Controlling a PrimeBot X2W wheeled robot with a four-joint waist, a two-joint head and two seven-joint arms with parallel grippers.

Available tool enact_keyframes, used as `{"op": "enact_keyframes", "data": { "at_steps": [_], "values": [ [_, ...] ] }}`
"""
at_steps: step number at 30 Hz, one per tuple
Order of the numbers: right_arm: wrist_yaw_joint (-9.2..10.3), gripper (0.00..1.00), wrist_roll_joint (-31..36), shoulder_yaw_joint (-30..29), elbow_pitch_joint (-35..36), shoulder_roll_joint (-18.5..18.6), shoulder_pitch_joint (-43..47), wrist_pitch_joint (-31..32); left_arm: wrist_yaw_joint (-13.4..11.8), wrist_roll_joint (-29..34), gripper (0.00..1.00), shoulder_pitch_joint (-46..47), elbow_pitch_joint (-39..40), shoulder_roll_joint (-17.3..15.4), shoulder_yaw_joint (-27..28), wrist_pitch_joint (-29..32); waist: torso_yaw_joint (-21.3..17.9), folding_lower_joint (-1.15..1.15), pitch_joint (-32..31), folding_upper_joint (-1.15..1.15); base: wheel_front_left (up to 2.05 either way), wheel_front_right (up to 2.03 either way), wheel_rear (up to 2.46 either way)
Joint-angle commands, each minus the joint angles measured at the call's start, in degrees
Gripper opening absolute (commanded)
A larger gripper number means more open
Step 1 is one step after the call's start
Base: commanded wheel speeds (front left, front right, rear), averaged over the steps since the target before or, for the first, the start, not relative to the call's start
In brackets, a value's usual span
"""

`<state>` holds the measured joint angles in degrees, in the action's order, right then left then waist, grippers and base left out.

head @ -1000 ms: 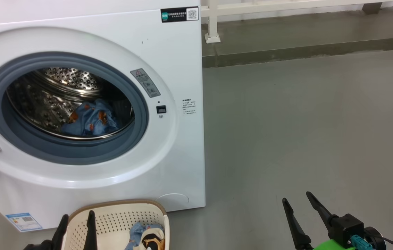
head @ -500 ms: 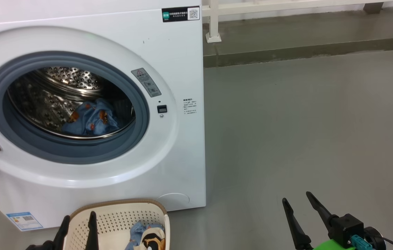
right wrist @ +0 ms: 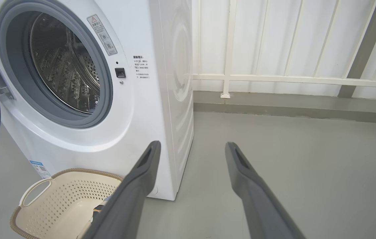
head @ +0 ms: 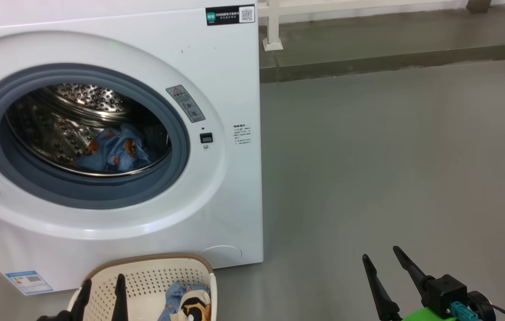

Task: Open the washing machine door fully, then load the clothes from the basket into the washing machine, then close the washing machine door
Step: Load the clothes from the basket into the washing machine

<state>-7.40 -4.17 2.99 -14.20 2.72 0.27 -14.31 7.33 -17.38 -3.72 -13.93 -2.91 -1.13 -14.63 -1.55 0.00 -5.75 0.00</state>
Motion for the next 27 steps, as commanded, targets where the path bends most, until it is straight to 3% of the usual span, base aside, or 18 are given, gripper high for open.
{"op": "enact_keyframes", "data": {
  "at_steps": [1,16,27],
  "values": [
    [-0.09,1.00,0.0,1.5,1.3,0.3,-1.6,-0.7,0.1,0.5,1.00,2.1,1.0,-0.4,2.2,-0.4,-0.4,0.00,0.4,0.00,0.00,0.00,0.00],
    [-0.09,1.00,1.0,0.9,2.2,0.8,-2.7,-0.7,0.1,-0.5,1.00,4.9,-2.9,-0.3,1.3,-0.4,-3.5,0.00,6.8,0.00,0.00,0.00,0.00],
    [-0.09,1.00,2.8,-0.5,5.5,0.8,-5.3,-0.7,0.1,-1.5,1.00,15.6,-10.2,-2.9,-1.0,-0.4,-5.3,0.00,21.2,0.00,0.00,0.00,0.00]
  ]
}}
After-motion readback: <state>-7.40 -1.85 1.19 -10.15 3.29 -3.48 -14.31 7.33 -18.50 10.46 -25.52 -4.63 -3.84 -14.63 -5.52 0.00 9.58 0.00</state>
